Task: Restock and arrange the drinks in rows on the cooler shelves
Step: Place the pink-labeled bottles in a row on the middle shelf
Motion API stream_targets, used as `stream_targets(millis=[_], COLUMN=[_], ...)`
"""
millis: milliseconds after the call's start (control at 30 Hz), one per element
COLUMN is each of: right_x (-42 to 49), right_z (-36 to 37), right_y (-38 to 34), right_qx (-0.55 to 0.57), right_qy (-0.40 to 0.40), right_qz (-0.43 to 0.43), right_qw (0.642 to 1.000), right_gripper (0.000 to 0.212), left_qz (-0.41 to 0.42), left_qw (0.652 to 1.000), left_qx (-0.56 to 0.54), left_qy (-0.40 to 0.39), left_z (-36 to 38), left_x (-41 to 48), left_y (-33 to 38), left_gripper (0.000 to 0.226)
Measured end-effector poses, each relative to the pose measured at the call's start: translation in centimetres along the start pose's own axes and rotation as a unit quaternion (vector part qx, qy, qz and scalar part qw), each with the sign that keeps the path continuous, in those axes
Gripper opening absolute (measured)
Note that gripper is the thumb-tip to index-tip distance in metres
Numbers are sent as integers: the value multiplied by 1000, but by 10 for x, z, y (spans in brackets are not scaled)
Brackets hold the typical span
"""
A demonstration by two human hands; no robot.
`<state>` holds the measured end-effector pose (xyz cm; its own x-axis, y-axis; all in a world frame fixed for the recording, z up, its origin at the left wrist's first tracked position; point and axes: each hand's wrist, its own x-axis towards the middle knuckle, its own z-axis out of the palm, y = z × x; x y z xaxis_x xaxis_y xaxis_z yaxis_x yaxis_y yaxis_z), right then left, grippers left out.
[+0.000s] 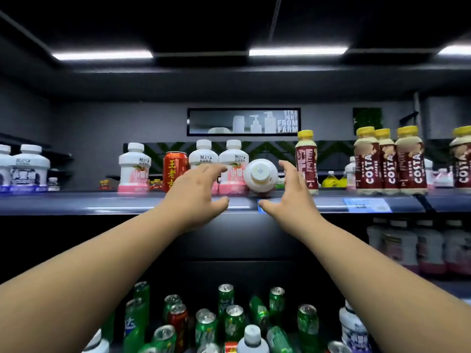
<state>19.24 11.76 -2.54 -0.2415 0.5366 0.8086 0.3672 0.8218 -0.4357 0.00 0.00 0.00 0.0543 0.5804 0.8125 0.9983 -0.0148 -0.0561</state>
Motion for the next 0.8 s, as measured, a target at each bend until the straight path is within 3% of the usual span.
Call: stream_targets(millis=[267, 433, 633, 733, 800], right_x=[49, 64, 110, 115, 112], right_z=[30, 26, 19, 24, 22], right_y=[9, 14, 9, 24, 30], right_qx=[-10, -9, 87, 114, 56], right_qy=[19, 29, 26, 4, -18], right_qz=[9, -45, 50, 92, 72], right_qw=[1000, 999, 995, 989, 996], right_gripper=[98, 76, 60, 59, 64], left_qz=[41, 26, -36, -40, -50], left_qw=[996, 994, 991, 986, 982], left_qx=[15, 56, 67, 87, 100], left_qy=[73, 95, 107, 135, 151], left_z=[41, 55, 67, 83, 91], left_x=[52, 75, 94, 89, 88], left_y=[-16, -22, -27, -26, -28], left_gripper=[79, 82, 66, 76, 84])
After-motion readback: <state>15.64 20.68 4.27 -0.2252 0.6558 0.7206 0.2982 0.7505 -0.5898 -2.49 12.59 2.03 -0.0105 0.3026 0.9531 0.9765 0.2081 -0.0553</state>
